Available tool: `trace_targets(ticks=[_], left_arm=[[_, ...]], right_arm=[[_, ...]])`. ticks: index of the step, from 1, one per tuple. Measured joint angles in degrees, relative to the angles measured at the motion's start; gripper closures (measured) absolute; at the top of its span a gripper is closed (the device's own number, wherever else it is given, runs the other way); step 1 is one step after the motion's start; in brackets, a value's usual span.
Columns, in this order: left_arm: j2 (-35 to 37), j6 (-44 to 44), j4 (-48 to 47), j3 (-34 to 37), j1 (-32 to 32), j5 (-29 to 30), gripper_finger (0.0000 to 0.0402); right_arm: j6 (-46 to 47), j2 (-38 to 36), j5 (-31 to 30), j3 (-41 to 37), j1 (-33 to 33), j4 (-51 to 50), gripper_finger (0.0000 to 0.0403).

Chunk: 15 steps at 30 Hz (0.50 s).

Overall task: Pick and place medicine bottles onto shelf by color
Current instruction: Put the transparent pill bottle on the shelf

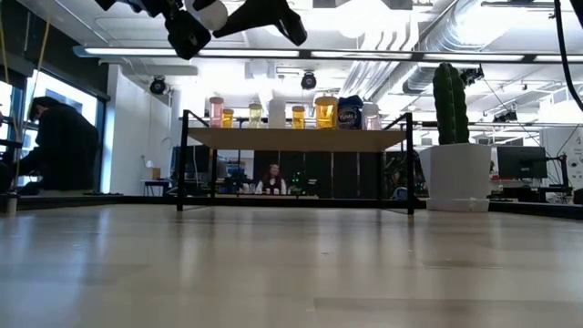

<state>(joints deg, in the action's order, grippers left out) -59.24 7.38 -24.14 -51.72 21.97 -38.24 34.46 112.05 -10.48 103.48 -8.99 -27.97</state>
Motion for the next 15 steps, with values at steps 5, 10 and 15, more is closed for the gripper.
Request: trace_targets(ticks=[5,10,15], left_arm=[[0.0,-0.02,-0.17,0.0,0.01,0.02,0.0194],[0.0,-0.02,-0.45,0.0,0.03,0.11,0.0239],[-0.02,-0.02,-0.46,0.0,0.03,0.1,0.0275]], right_arm=[[0.0,0.0,0.0,-0.02,0.0,0.0,0.0265],[-0.02,0.0,0.0,-0.02,0.0,0.05,0.0265],[-0.04,0.0,-0.02,-0.02,-0.02,0.07,0.0265]])
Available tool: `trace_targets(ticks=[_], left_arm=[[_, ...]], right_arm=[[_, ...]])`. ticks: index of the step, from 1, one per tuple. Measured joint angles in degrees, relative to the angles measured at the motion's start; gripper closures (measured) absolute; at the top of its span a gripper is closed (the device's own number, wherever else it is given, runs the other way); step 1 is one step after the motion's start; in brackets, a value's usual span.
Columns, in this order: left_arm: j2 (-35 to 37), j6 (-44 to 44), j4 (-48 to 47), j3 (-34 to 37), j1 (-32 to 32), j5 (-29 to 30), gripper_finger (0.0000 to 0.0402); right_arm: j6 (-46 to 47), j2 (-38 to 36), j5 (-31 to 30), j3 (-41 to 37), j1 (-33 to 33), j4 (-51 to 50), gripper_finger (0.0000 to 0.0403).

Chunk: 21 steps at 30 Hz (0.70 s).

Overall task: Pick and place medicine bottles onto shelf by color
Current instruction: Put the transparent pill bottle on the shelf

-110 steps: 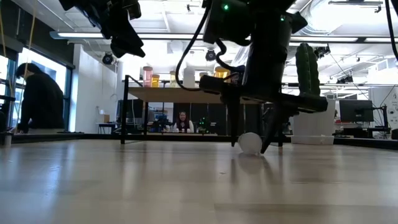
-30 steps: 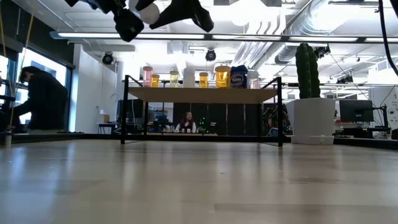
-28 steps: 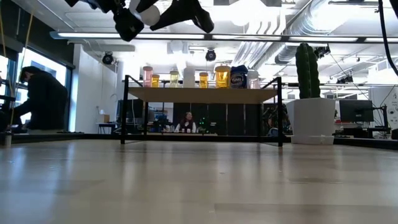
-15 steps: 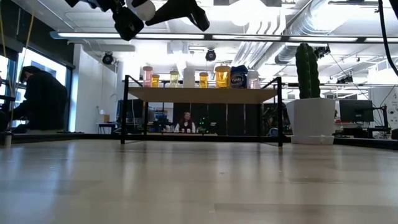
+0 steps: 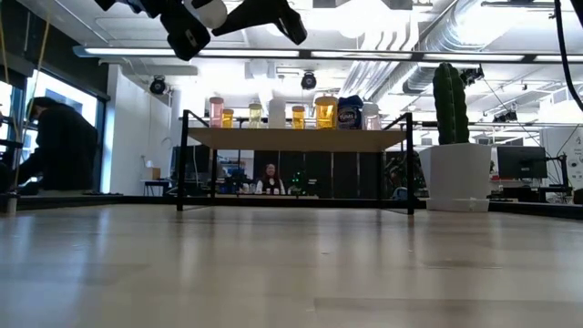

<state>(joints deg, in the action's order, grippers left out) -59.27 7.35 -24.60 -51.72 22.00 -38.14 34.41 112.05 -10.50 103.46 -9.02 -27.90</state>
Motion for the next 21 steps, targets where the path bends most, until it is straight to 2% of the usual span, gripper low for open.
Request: trace_targets(ticks=[12,21], left_arm=[[0.0,-0.01,0.02,0.0,-0.02,-0.04,0.0266],[0.0,-0.27,-0.53,0.0,0.12,0.62,0.0269]], right_arm=[[0.97,0.0,0.02,-0.02,0.0,0.0,0.026],[1.88,0.02,-0.1,-0.03,0.53,-0.12,0.0181]])
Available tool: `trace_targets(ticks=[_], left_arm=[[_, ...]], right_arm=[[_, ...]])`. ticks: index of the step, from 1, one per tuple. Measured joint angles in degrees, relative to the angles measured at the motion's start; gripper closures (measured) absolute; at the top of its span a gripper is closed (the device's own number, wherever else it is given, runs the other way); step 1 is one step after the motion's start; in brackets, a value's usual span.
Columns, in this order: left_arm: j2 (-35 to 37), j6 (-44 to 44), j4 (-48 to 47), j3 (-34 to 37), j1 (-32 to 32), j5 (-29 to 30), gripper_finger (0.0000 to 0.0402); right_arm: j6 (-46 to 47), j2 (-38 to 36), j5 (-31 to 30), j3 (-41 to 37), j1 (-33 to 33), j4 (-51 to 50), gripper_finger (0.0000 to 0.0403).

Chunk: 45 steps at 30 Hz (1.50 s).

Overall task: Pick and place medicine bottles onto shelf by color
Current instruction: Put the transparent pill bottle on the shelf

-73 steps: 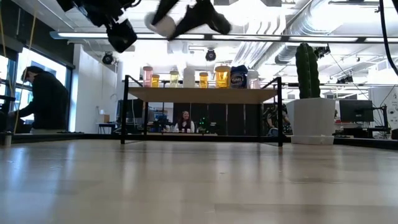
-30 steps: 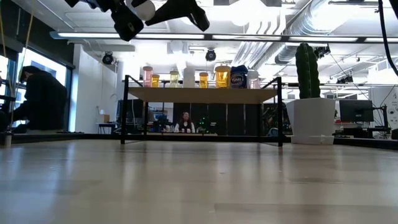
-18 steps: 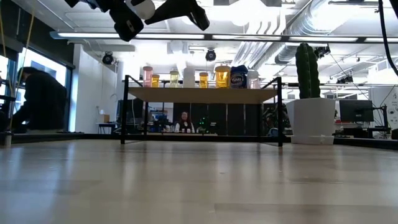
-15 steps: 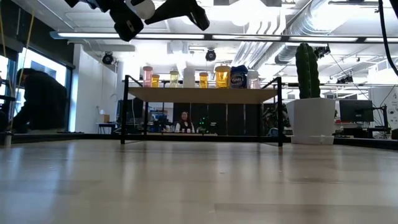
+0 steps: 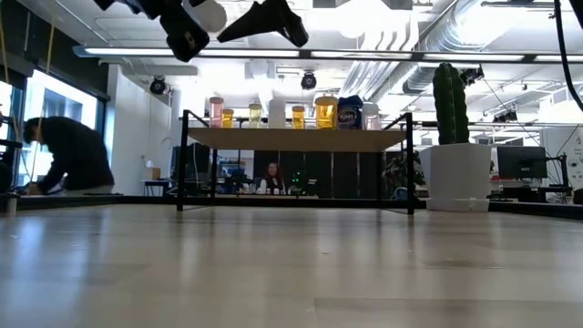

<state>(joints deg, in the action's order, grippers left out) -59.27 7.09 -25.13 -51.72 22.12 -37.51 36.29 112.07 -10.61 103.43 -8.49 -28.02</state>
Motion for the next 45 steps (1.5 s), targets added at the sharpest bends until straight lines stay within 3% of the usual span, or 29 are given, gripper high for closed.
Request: trace_targets(ticks=[6,14,19,25,36,45], left_arm=[[0.35,-3.72,-3.57,-0.02,1.34,5.97,0.027],[0.79,-5.7,-5.61,-0.9,5.59,6.32,0.027],[0.83,-9.88,-9.81,-5.99,8.62,9.07,0.027],[0.68,-17.59,-16.23,-13.03,13.61,19.2,0.027],[-1.48,-24.82,-18.4,-23.37,24.86,33.18,0.0268],[-10.06,-26.33,-19.97,-30.97,32.36,37.28,0.0267]], right_arm=[[0.84,-1.73,0.16,-0.03,1.44,-0.14,0.017],[-1.8,-5.1,-0.32,-0.03,3.29,-1.07,0.0169],[-4.45,-7.25,-0.4,-0.01,5.01,-1.69,0.0169],[-8.55,-9.6,-0.46,0.01,7.88,-1.52,0.0169],[-14.92,-11.58,-0.4,0.01,14.42,-2.92,0.0169],[-14.97,-12.08,-0.33,0.01,20.2,-8.25,0.0169]])
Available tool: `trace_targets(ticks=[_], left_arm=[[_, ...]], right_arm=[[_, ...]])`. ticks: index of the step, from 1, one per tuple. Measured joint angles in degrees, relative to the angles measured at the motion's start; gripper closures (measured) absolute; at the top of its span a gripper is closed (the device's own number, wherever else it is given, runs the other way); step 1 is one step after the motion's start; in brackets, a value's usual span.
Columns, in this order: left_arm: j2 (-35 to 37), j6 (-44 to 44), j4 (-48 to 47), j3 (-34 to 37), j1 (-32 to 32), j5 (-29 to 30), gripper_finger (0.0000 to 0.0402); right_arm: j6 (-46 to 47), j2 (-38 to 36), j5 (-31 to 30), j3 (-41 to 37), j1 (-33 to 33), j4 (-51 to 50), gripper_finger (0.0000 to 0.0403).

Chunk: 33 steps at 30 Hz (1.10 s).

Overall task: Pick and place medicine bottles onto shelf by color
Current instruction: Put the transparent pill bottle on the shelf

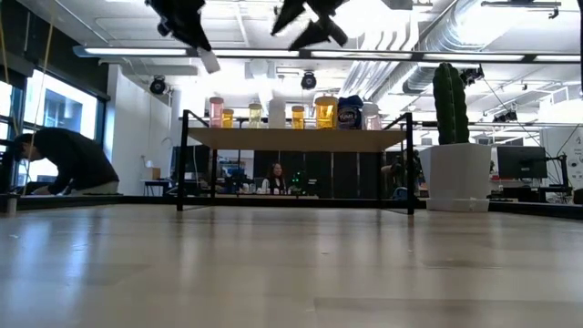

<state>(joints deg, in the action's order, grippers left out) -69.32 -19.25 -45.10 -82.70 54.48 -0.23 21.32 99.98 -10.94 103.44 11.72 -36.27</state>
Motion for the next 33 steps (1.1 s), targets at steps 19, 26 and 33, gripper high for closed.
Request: trace_targets(ticks=[19,26,33], left_arm=[[-15.85,5.7,-4.72,-2.25,0.97,-1.09,0.0266],[-18.37,8.35,-4.86,-2.25,0.36,-1.62,0.0266],[-20.2,11.61,-4.85,-2.27,-0.43,-2.99,0.0266]], right_arm=[[-7.36,0.0,1.17,0.0,8.45,-9.52,0.0169],[-10.08,0.0,4.08,0.0,11.25,-10.44,0.0169],[-11.34,0.0,5.3,0.0,12.7,-12.87,0.0169]])
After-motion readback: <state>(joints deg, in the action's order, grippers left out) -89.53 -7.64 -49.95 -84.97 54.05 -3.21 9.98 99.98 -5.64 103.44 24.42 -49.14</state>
